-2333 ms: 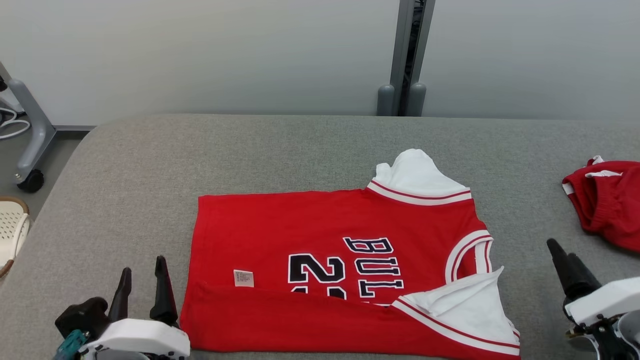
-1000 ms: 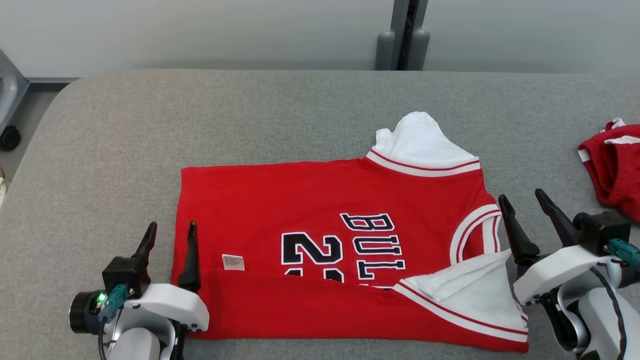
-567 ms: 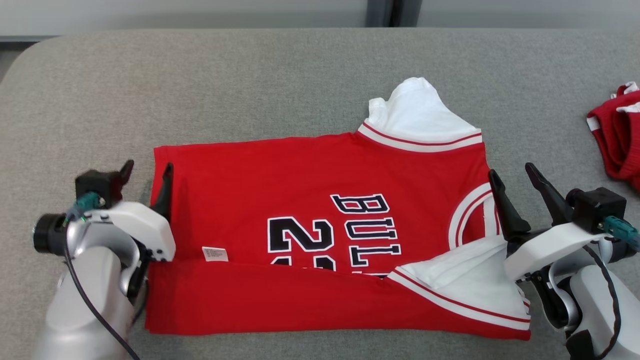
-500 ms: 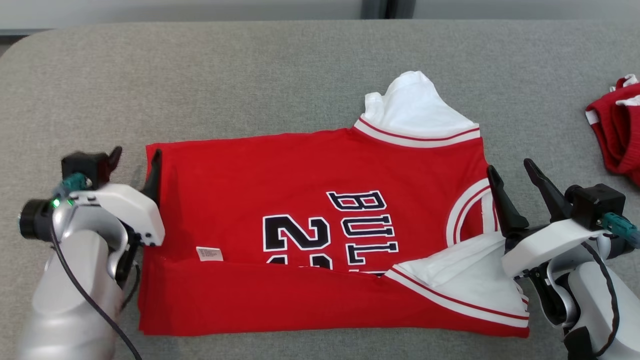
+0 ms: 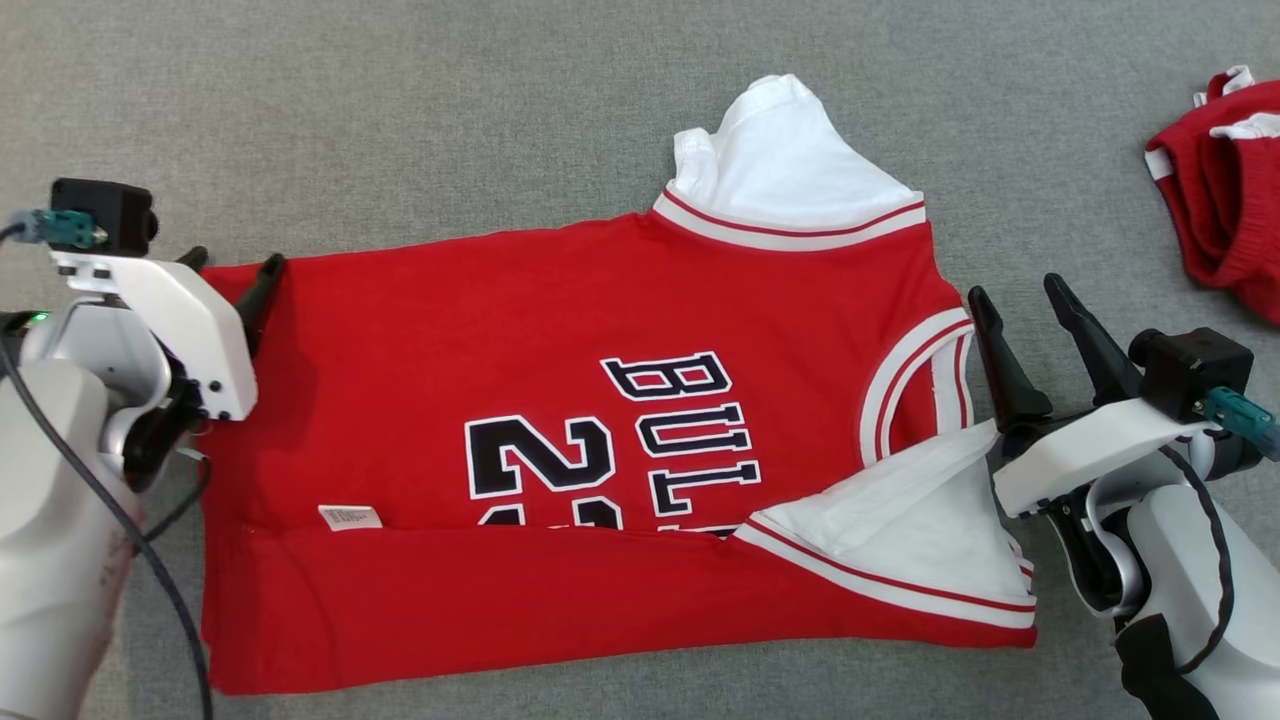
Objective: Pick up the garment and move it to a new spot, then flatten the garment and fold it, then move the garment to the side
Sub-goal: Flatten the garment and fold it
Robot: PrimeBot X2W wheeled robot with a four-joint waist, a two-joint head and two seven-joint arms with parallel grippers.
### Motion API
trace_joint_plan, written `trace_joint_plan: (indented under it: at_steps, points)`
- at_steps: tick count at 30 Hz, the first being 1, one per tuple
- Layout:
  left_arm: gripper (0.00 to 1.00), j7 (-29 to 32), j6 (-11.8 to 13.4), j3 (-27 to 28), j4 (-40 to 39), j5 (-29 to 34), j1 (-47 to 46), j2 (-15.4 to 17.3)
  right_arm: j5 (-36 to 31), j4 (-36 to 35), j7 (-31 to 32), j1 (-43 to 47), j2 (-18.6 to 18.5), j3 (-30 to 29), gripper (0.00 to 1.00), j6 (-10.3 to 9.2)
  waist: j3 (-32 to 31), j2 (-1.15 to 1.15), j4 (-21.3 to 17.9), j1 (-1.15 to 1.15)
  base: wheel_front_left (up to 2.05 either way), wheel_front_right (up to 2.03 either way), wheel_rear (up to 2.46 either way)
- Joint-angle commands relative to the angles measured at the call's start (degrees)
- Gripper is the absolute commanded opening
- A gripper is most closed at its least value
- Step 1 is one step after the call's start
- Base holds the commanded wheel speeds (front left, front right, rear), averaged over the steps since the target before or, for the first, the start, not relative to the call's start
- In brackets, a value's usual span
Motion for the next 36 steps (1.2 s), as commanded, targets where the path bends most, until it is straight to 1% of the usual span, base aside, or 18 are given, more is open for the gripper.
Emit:
trace_joint_plan:
  at_steps: [1,5,10,16,21,24,26,27,29,30,31,32,33,34,35,36]
  points:
    - [1.0,0.7,0.0,-0.6,-0.4,-1.0,-1.0,1.1,0.3,0.2,-0.6,-0.7,0.0,-0.2,1.0,0.02,0.2,0.0,-0.1,0.0,0.0,0.0,0.0]
    - [1.0,3.0,0.0,-2.8,-0.8,-3.3,-2.0,3.4,0.6,1.0,-0.8,-1.1,0.0,0.5,1.0,0.02,0.1,0.0,-0.1,0.0,0.0,0.0,0.0]
    - [1.0,5.1,0.0,-4.9,-0.8,-5.6,-1.7,4.8,1.3,1.9,-1.0,-1.4,-0.5,0.8,1.0,0.02,-0.5,0.0,0.2,0.0,0.0,0.0,0.0]
    - [1.0,7.9,0.0,-6.2,-1.2,-9.1,-1.5,5.2,1.7,2.4,-1.1,-1.8,-0.6,1.1,1.0,0.02,-0.6,0.0,0.5,0.0,0.0,0.0,0.0]
    - [1.0,9.6,0.0,-5.7,-0.9,-12.5,-2.0,4.5,1.9,2.6,-1.2,-2.1,-0.7,1.2,1.0,0.02,-0.1,0.0,0.5,0.0,0.0,0.0,0.0]
    - [1.0,9.7,0.0,-5.7,-0.8,-13.5,-2.5,4.7,2.0,2.7,-1.2,-2.3,-0.6,1.3,1.0,0.02,0.1,0.0,0.4,0.0,0.0,0.0,0.0]
    - [0.98,9.5,0.0,-5.7,-0.4,-13.9,-2.6,4.7,2.1,2.9,-1.2,-2.4,-0.5,1.4,1.0,0.02,0.2,0.0,0.3,0.0,0.0,0.0,0.0]
    - [0.84,9.0,0.0,-5.7,0.0,-14.0,-2.6,4.7,2.2,3.2,-1.3,-2.4,-0.5,1.5,1.0,0.02,0.1,0.0,0.3,0.0,0.0,0.0,0.0]
    - [0.88,7.7,0.0,-5.7,0.3,-13.5,-2.9,4.9,2.3,3.4,-1.3,-2.4,-0.4,1.5,1.0,0.02,0.0,0.0,0.2,0.0,0.0,0.0,0.0]
    - [0.84,7.3,0.0,-5.8,0.5,-13.4,-3.0,4.8,2.3,3.4,-1.3,-2.4,-0.4,1.6,1.0,0.02,0.0,0.0,0.2,0.0,0.0,0.0,0.0]
    - [0.76,7.0,0.0,-5.9,0.8,-13.4,-3.1,4.7,2.3,3.5,-1.3,-2.4,-0.5,1.6,1.0,0.02,-0.1,0.0,0.3,0.0,0.0,0.0,0.0]
    - [0.49,6.8,0.0,-6.0,0.9,-13.4,-3.1,4.6,2.3,3.5,-1.3,-2.4,-0.5,1.7,1.0,0.02,-0.1,0.0,0.3,0.0,0.0,0.0,0.0]
    - [0.4,6.5,0.0,-6.1,1.1,-13.6,-3.2,4.5,2.4,3.6,-1.4,-2.4,-0.6,1.7,1.0,0.02,-0.2,0.0,0.4,0.0,0.0,0.0,0.0]
    - [0.27,6.1,0.0,-6.1,1.2,-13.6,-3.3,4.5,2.4,3.7,-1.4,-2.4,-0.6,1.7,1.0,0.02,-0.2,0.0,0.4,0.0,0.0,0.0,0.0]
    - [0.07,5.9,0.0,-6.3,1.4,-13.6,-3.3,4.4,2.5,3.8,-1.4,-2.5,-0.7,1.7,1.0,0.02,-0.3,0.0,0.5,0.0,0.0,0.0,0.0]
    - [0.0,5.7,0.0,-6.4,1.6,-13.7,-3.3,4.4,2.6,3.8,-1.4,-2.5,-0.6,1.7,1.0,0.02,-0.4,0.0,0.5,0.0,0.0,0.0,0.0]
